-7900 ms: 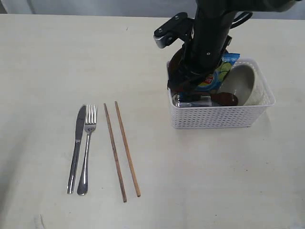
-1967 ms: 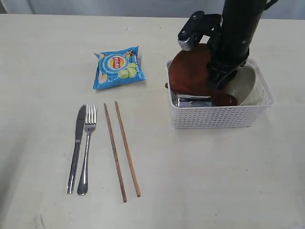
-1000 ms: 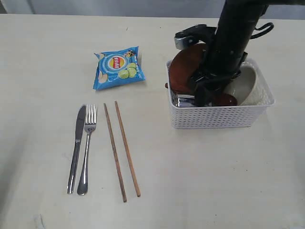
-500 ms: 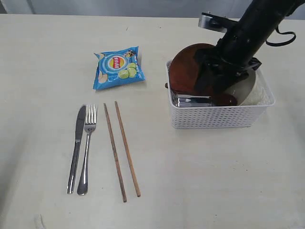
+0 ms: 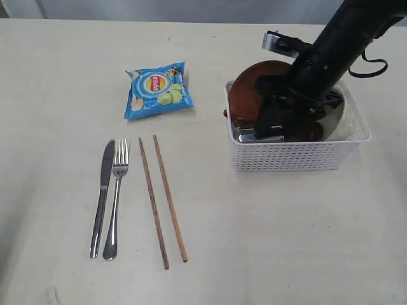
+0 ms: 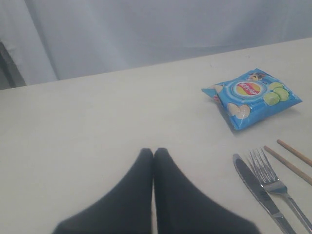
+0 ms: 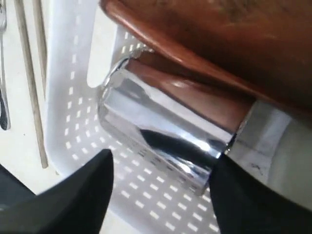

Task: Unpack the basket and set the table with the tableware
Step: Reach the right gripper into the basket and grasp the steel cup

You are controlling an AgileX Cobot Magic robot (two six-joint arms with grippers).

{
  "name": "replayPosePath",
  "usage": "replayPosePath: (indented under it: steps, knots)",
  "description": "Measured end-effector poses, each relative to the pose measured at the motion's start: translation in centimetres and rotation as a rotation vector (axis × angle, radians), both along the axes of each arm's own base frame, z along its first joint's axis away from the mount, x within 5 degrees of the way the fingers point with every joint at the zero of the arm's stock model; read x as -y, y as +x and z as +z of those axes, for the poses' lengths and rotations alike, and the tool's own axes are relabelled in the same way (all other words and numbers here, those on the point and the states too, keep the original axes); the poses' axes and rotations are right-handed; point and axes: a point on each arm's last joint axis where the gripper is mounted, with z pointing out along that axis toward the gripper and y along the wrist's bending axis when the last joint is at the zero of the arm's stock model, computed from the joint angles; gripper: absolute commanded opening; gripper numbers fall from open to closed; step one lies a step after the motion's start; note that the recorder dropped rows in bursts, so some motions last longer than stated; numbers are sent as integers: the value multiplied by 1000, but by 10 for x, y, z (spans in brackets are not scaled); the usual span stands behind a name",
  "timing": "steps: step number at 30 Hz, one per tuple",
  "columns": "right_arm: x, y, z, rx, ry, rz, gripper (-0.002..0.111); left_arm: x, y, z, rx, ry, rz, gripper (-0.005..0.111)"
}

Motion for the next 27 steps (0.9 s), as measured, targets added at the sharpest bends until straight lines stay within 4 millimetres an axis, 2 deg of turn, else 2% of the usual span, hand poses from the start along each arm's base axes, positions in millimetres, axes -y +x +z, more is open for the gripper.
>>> replayPosePath:
  steps: [2, 7, 14, 19, 27]
  knots:
    - [0, 0, 0, 0, 3, 3, 42, 0, 0, 0, 0, 0, 0, 0]
    - [1, 0, 0, 1, -5, 17, 1, 0, 0, 0, 0, 0, 0, 0]
    - [0, -3, 5, -10, 36, 39, -1, 0, 0, 0, 0, 0, 0, 0]
    - [3, -3, 13, 47, 5, 58, -1, 0, 0, 0, 0, 0, 0, 0]
    - [11, -6, 46, 221, -52, 72, -1, 0, 0, 0, 0, 0, 0, 0]
